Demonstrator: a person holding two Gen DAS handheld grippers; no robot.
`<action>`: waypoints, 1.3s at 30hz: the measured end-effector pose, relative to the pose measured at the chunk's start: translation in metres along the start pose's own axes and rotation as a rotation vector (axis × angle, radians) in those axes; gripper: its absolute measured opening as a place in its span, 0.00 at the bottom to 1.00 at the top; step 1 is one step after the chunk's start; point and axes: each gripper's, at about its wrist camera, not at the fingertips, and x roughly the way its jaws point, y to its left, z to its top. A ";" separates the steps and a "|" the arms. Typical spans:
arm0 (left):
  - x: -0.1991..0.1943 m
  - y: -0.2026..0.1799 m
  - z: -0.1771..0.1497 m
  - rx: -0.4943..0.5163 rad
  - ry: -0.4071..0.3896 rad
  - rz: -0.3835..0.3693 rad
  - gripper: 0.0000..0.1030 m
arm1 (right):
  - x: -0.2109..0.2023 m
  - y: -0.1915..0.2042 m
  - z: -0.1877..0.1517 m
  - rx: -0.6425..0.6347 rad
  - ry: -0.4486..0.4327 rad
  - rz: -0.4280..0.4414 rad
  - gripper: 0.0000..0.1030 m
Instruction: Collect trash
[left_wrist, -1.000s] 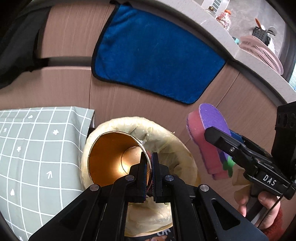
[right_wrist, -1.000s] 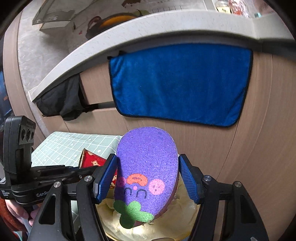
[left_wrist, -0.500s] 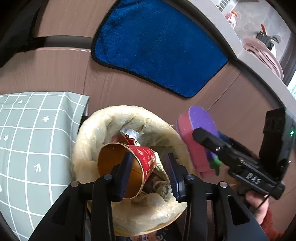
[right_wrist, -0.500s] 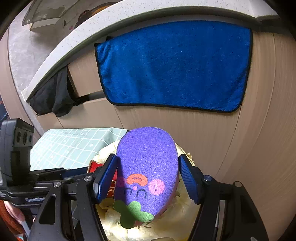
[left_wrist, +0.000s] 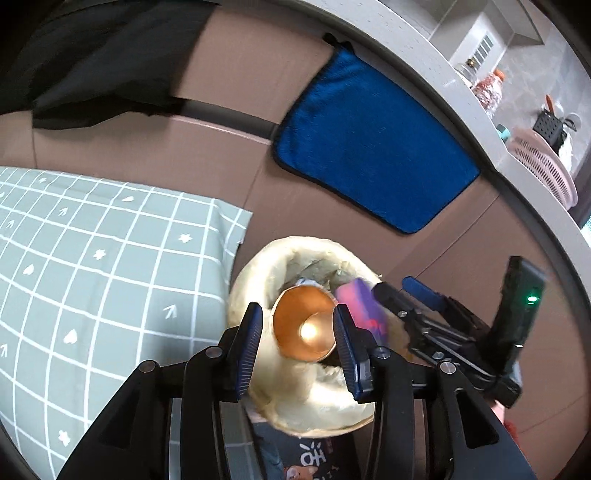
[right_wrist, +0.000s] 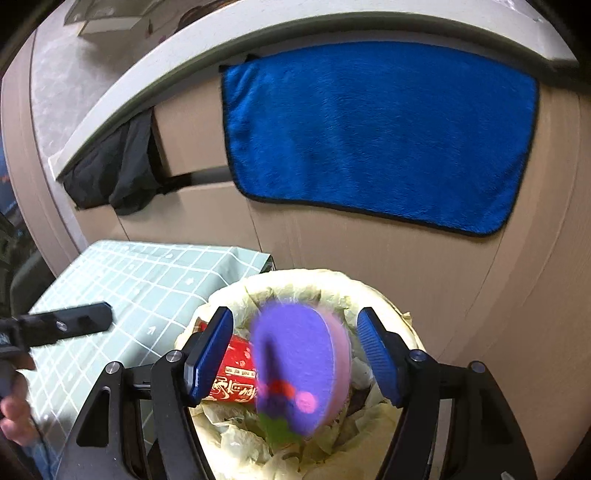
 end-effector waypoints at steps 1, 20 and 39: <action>-0.004 0.002 -0.001 -0.004 -0.005 0.004 0.40 | 0.007 0.004 -0.002 -0.012 0.023 0.000 0.66; -0.098 -0.003 -0.046 0.089 -0.183 0.197 0.40 | -0.040 0.019 -0.028 0.014 0.054 -0.110 0.65; -0.260 -0.033 -0.190 0.230 -0.359 0.460 0.41 | -0.246 0.184 -0.115 -0.066 -0.114 -0.017 0.65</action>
